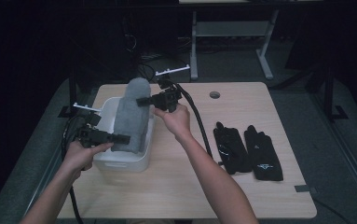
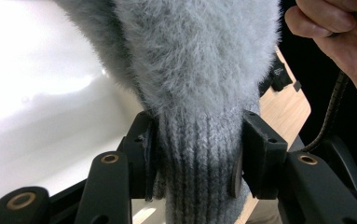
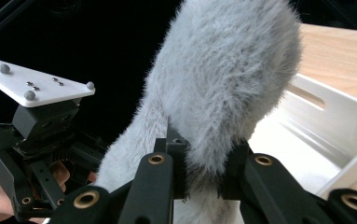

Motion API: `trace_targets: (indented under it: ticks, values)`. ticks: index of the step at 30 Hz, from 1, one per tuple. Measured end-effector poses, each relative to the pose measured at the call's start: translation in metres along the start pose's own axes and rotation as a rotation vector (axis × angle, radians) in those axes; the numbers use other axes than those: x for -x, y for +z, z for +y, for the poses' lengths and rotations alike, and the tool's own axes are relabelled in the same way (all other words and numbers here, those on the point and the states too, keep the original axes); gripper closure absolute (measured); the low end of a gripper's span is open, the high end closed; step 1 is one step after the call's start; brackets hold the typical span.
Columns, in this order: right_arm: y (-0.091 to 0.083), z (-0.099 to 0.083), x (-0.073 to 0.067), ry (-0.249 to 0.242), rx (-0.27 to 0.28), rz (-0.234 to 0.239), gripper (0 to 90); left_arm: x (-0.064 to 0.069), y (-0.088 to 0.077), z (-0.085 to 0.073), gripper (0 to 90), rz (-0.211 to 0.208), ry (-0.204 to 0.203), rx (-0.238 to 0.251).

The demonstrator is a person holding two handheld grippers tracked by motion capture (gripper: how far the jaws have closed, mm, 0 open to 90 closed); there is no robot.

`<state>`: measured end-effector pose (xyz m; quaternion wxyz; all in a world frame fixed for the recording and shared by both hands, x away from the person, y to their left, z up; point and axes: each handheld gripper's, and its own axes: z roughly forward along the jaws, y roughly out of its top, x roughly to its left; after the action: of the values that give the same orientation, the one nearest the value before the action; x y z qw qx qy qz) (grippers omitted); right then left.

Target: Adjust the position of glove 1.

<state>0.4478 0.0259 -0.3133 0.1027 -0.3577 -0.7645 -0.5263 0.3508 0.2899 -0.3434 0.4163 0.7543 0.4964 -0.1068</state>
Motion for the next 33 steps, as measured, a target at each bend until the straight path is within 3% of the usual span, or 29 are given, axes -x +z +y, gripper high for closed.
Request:
trace_targets:
  ticks: [16,23,33]
  values:
    - [0.038,-0.006,0.014,0.037,-0.038,0.004,78.1,-0.03,0.004,-0.009,51.4,0.045,-0.052,-0.032]
    - [0.053,-0.011,0.022,0.045,-0.066,-0.02,77.7,-0.042,0.014,-0.011,50.4,0.065,-0.063,-0.063]
    - [0.053,-0.02,0.034,0.055,-0.099,-0.077,77.3,-0.043,0.035,-0.008,47.8,0.087,-0.065,-0.111]
